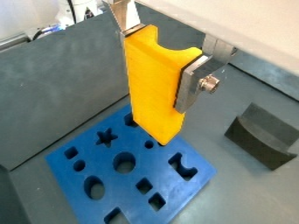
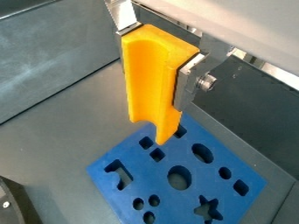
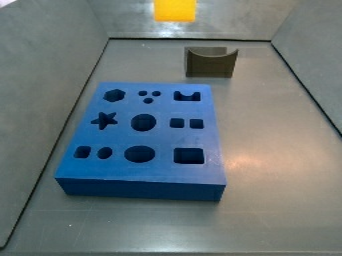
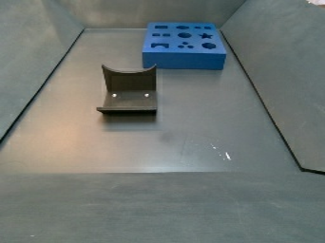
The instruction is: Insert the arch object.
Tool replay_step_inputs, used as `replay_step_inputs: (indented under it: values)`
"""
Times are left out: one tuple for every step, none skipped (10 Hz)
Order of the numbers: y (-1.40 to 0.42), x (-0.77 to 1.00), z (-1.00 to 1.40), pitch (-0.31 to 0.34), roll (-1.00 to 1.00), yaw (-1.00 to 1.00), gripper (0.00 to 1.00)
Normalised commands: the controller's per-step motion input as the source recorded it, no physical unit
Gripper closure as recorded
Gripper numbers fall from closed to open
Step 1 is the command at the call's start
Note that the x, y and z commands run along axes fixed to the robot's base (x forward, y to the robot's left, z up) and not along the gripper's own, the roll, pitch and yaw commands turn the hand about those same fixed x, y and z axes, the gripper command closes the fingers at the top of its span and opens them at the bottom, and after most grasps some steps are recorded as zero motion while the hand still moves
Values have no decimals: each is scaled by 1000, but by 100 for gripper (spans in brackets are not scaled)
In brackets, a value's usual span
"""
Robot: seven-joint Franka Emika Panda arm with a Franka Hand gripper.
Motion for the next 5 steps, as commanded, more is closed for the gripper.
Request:
replay_step_inputs:
  values:
    - [677, -17, -1000, -4, 13, -14, 100]
    - [709, -63, -1000, 0, 39, -9, 100]
    - [700, -34, -1000, -3, 30, 0, 100]
    - [303, 106, -1000, 0, 0, -57, 100]
    - [-46, 289, -989, -99, 0, -251, 100]
